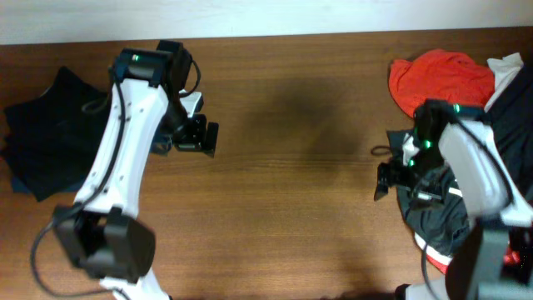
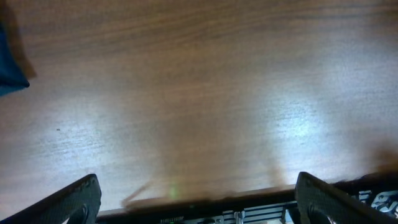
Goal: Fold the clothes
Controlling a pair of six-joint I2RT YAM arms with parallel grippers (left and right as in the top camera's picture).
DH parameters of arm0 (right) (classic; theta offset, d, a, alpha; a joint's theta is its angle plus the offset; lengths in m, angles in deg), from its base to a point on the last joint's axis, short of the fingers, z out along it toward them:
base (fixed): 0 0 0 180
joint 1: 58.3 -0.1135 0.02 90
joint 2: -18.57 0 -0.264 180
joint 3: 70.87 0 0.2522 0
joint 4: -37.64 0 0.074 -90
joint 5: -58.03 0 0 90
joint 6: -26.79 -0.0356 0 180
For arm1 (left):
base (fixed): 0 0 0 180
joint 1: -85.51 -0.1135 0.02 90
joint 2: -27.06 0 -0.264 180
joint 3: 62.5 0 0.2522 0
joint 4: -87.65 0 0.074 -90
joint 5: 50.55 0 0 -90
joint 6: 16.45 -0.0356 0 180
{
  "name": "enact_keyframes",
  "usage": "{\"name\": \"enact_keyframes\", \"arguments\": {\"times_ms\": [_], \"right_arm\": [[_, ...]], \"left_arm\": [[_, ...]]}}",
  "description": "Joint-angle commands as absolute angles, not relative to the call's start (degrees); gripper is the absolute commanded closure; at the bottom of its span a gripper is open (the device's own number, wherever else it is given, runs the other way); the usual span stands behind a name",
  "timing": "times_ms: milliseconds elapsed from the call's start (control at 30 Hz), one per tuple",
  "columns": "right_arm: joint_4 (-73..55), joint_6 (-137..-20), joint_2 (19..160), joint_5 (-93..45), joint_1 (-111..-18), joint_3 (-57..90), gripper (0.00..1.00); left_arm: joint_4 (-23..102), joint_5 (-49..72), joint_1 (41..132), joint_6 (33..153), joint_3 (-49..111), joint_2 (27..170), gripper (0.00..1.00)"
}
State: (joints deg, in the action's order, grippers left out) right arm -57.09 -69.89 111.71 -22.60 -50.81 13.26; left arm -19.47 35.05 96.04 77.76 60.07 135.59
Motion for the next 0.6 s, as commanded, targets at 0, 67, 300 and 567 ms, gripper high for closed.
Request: {"name": "enact_keyframes", "arguments": {"times_ms": [0, 67, 300, 567], "right_arm": [[-52.3, -69.47, 97.86, -21.71, -50.77, 6.02, 0.13], [-50.25, -69.69, 89.42, -21.03, -50.77, 3.86, 0.11], [-46.82, -69.65, 69.09, -22.03, -50.77, 3.64, 0.01], [-46.82, -69.62, 66.12, -22.06, -50.77, 3.64, 0.01]], "left_arm": [[-10.95, 35.92, 95.86, 81.08, 49.69, 120.18, 0.01], [-0.48, 36.32, 95.86, 82.99, 38.52, 107.74, 0.01], [20.51, 36.54, 95.86, 83.36, 8.64, 72.23, 0.01], [16.31, 36.75, 95.86, 83.36, 4.38, 61.85, 0.01]]}}
